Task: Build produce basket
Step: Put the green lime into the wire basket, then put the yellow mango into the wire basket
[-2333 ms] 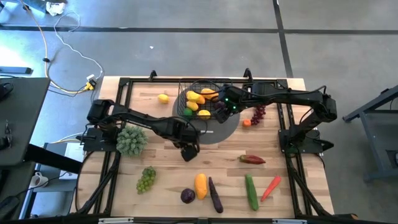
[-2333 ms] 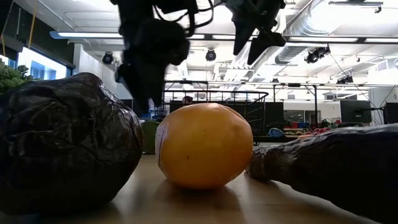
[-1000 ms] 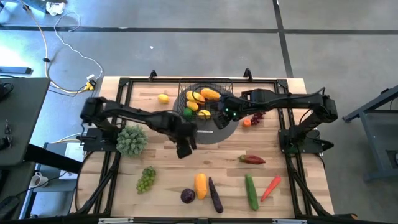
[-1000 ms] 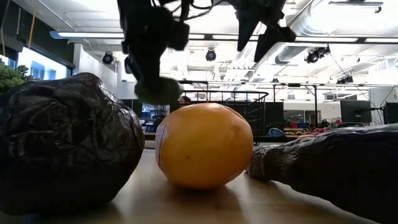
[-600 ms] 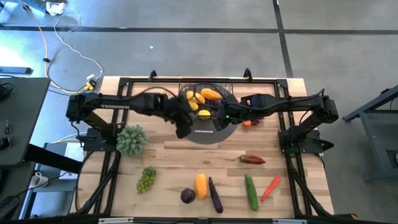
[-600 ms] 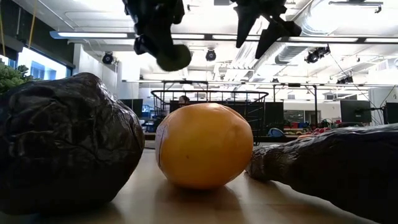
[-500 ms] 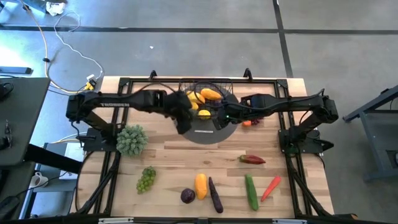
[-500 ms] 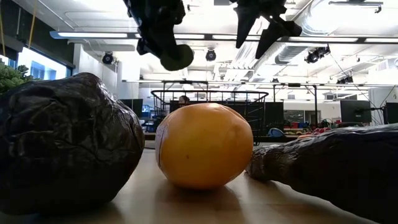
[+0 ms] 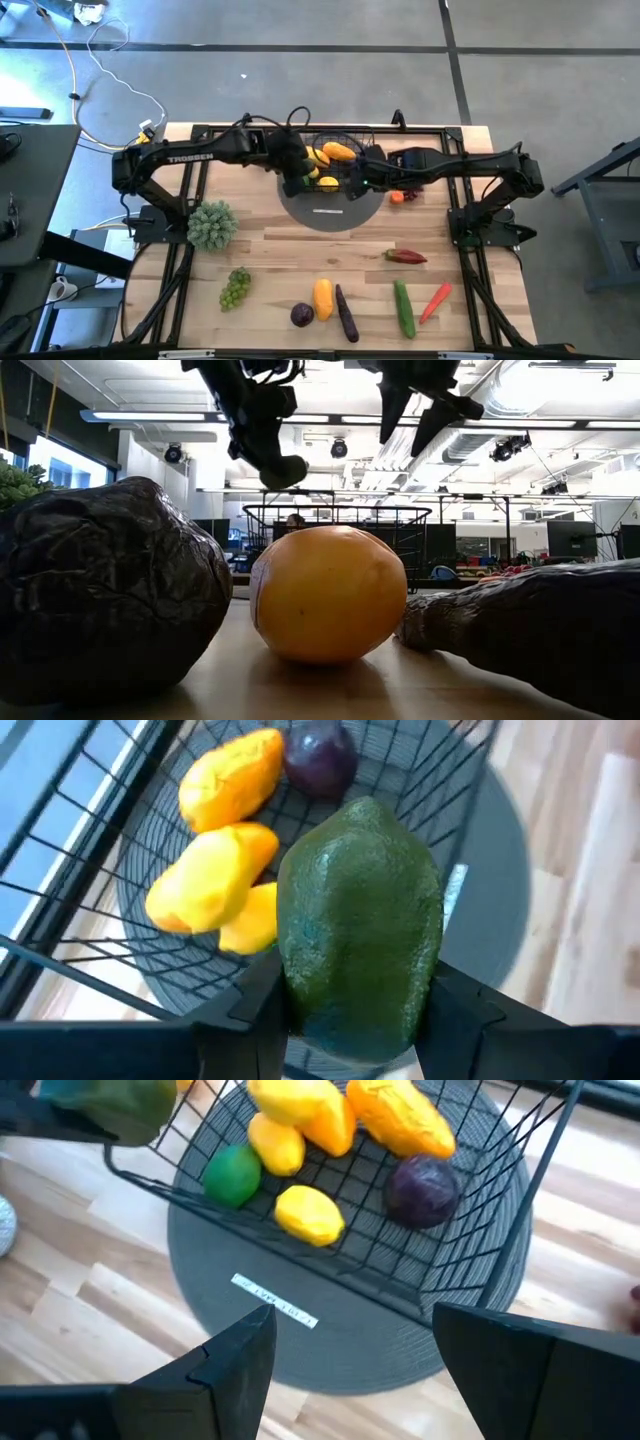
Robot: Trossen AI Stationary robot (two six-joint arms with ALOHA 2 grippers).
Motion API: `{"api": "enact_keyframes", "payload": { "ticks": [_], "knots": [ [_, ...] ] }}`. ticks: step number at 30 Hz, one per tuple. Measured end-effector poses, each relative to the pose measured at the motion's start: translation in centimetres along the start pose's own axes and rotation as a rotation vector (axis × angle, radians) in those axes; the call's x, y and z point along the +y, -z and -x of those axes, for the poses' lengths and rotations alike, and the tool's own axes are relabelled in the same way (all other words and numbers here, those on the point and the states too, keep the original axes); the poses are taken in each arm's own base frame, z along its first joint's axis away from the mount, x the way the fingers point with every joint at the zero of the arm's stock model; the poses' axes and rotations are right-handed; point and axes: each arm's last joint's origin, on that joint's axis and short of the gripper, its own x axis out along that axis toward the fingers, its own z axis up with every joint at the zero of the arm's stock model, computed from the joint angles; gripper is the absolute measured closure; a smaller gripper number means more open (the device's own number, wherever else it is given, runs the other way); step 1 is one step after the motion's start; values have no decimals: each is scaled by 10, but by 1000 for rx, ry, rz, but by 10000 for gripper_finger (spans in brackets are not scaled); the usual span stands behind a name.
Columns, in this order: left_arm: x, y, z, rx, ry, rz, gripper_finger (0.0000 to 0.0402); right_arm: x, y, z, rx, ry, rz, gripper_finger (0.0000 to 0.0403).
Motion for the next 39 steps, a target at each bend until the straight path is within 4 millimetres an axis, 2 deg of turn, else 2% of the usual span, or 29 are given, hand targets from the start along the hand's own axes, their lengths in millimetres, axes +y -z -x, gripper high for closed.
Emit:
{"api": "enact_keyframes", "payload": {
  "ticks": [8,16,23,28,34,39],
  "knots": [
    [8,3,-19,68,16,16,247,-15,-19,-9,-2,44,89,153],
    [10,4,-29,96,6,27,192,-29,-36,-16,34,45,107,153],
    [18,4,-29,96,-18,78,148,-28,-34,-16,57,21,55,153],
    [26,4,-29,97,-7,115,138,-21,-26,-13,63,5,37,153],
    [30,2,-8,42,41,128,138,-11,-16,-8,68,-22,-26,153],
    [28,3,20,-18,41,114,138,0,-3,-2,75,-58,-101,153]
  ]
}}
